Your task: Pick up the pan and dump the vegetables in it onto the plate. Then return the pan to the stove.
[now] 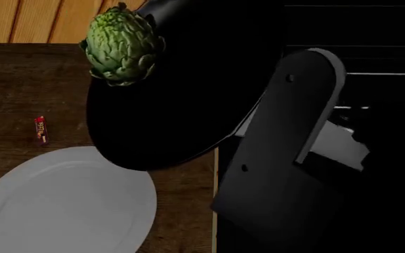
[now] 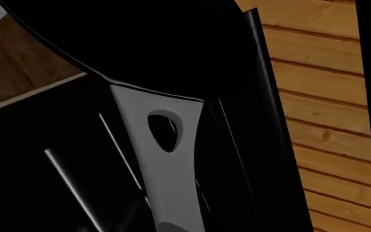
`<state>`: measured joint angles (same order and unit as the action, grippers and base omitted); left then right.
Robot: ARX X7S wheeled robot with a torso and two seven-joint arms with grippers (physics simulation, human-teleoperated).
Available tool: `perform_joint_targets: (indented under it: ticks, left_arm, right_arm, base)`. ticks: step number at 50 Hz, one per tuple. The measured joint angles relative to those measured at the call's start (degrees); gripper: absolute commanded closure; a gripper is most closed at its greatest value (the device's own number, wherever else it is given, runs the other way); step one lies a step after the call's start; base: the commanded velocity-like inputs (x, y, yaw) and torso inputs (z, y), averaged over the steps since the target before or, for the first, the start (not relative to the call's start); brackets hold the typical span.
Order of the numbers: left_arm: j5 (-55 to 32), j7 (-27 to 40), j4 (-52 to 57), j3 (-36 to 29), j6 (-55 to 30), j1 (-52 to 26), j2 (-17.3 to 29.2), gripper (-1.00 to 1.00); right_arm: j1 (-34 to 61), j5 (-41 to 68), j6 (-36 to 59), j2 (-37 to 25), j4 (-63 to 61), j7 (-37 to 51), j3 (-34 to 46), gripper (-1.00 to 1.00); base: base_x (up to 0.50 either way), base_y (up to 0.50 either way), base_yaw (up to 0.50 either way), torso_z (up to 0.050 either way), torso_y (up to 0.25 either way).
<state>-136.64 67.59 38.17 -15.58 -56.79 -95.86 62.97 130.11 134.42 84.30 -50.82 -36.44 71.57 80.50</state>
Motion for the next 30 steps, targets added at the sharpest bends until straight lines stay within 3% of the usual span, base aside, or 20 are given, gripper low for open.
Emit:
perform_joint_targets:
  ticks: [16,30]
  left_arm:
    - [0.5,-1.7,1.1,1.9,1.2,3.4,0.9,-1.00]
    - [0.9,-1.6,1.4,1.1,1.5,3.7,0.0,-1.00]
  right_arm:
    - [1.5,8.5,1.8,4.7,1.2,15.3,2.4,1.00]
    - [2.0,9.2,2.3,6.1,1.0,18.4,4.5,1.00]
  base:
    - [0.00,0.00,0.00,0.001,0.003]
    - [0.00,0.00,0.00,0.001,0.004]
